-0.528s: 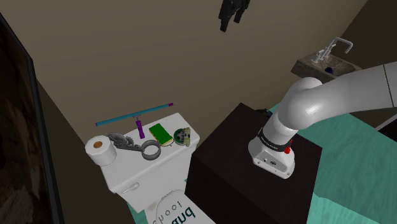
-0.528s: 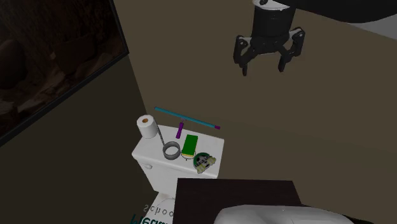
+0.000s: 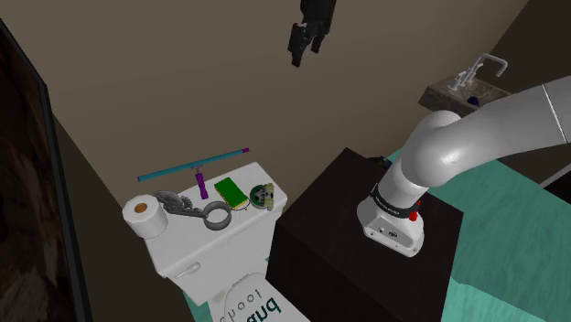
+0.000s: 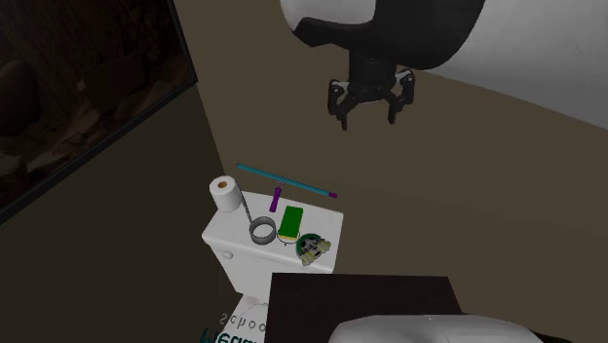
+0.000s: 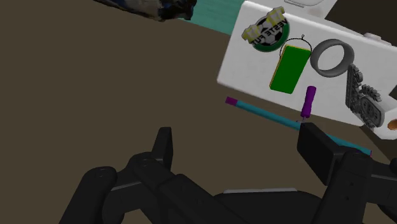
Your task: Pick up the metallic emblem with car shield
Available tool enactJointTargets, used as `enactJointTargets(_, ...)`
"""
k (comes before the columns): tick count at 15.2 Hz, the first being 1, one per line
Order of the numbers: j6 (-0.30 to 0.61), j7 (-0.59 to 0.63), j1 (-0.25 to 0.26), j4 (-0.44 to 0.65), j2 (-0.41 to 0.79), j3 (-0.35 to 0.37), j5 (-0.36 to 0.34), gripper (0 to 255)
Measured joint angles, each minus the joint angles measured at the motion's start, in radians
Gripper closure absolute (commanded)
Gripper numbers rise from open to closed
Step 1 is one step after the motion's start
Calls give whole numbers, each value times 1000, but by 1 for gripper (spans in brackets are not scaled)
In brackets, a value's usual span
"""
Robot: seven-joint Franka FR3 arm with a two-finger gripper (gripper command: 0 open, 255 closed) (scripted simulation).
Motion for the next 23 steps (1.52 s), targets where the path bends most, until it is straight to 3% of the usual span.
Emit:
enactJointTargets(12,297,104,55,-18,292,134,12,0)
enactJointTargets(19,445,195,77,39,513,215,-46,0)
enactJointTargets(23,513,260,92,106,665,248,-117,0)
